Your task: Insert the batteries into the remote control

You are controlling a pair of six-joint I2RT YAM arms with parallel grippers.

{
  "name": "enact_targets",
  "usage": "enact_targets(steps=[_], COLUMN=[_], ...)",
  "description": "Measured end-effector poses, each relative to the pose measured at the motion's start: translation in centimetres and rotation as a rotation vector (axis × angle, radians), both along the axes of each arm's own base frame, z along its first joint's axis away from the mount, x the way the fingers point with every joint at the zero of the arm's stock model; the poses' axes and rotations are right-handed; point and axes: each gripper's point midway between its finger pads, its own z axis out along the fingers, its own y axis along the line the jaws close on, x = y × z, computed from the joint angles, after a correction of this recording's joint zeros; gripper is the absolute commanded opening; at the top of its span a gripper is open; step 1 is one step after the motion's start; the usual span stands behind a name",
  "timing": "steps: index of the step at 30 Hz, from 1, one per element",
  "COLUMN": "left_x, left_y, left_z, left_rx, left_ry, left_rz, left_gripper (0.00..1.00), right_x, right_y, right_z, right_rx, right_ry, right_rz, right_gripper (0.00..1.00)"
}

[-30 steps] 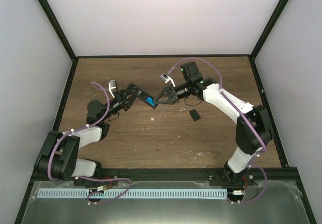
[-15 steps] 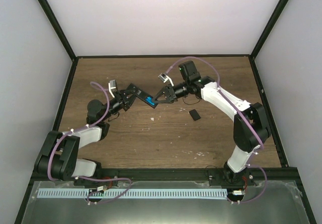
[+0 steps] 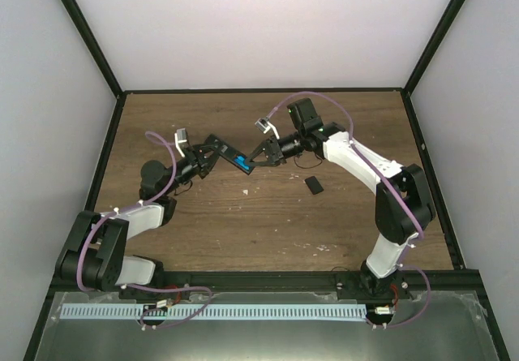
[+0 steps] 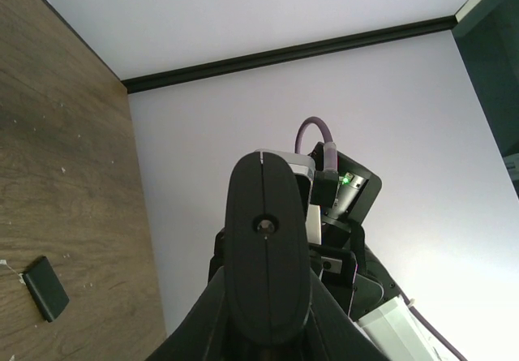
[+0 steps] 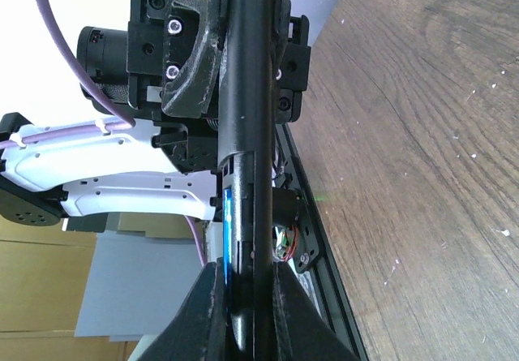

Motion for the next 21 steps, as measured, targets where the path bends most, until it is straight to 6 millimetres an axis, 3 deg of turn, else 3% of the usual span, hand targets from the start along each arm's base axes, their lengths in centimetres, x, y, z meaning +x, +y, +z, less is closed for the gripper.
enact_targets(steps=[6,11,17,21], left_x=[0.0,0.0,-0.2,-0.3], left_y=[0.0,0.0,-0.2,-0.1], left_z=[-0.1,-0.2,0.0,0.1], left_rx=[0.007,0.019,0.041,0.064], left_ry=[-0.006,-0.015,-0.027,-0.044], left_rz=[0.002,0.005,-0.004,-0.001], left_gripper=[0.00,0.00,0.00,0.00], right_x=[0.1,0.6,1.6,2.6], right_y=[0.0,-0.4,-2.5,-4.0], right_z=[-0.2,-0.2,2.3,2.4], right_rx=[-0.011,-0.027,-0.002,-0.045], right_ry=[-0.007,-0.049,-0.160,-0.210], right_rz=[-0.007,-0.034,-0.100,-0.169], right_gripper=[0.03,0.27,0.41,0.43])
